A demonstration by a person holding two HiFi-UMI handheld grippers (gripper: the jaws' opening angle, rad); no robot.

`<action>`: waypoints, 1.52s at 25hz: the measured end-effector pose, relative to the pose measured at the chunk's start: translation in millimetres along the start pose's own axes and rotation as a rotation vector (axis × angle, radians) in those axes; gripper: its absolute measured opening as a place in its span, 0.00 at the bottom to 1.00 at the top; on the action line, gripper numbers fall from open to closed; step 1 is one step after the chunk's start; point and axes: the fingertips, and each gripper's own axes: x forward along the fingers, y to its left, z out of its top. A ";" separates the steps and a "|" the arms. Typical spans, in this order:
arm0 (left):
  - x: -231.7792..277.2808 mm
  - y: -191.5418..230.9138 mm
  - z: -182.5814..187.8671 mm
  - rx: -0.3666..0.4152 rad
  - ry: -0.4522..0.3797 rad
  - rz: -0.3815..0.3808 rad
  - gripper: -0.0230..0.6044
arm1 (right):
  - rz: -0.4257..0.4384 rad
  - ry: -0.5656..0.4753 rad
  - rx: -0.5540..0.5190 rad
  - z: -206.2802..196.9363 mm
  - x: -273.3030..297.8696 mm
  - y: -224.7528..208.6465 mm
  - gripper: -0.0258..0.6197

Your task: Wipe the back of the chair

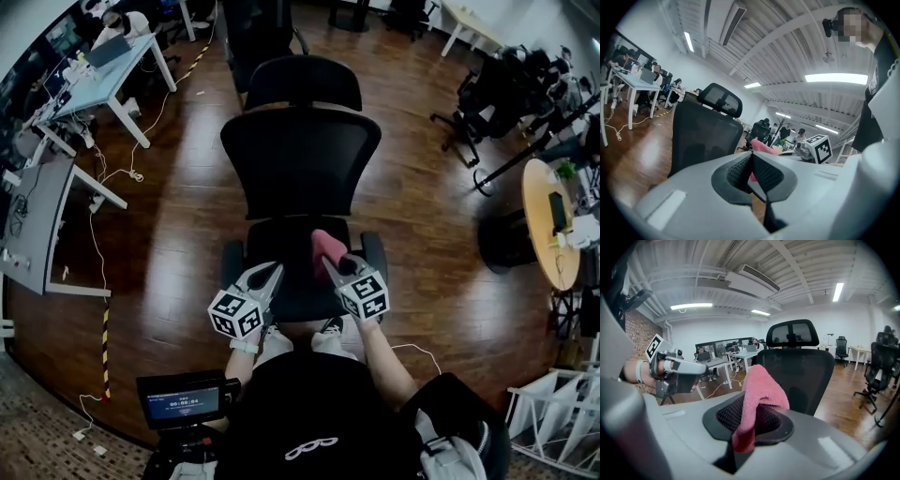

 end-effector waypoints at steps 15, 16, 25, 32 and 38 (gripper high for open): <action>-25.1 48.1 10.5 -0.046 -0.037 0.130 0.02 | 0.141 -0.050 -0.175 105.5 192.1 -6.1 0.11; -27.0 51.9 10.6 -0.048 -0.038 0.138 0.02 | 0.146 -0.053 -0.182 111.3 203.1 -5.1 0.11; -34.8 87.1 18.7 -0.080 -0.043 0.169 0.02 | 0.182 -0.045 -0.241 156.9 303.2 -2.9 0.11; -43.2 98.6 11.7 -0.109 -0.036 0.181 0.02 | 0.219 -0.049 -0.263 185.3 360.4 -1.0 0.11; -45.4 102.1 5.2 -0.129 -0.020 0.188 0.02 | 0.268 -0.050 -0.232 203.4 403.1 -1.6 0.11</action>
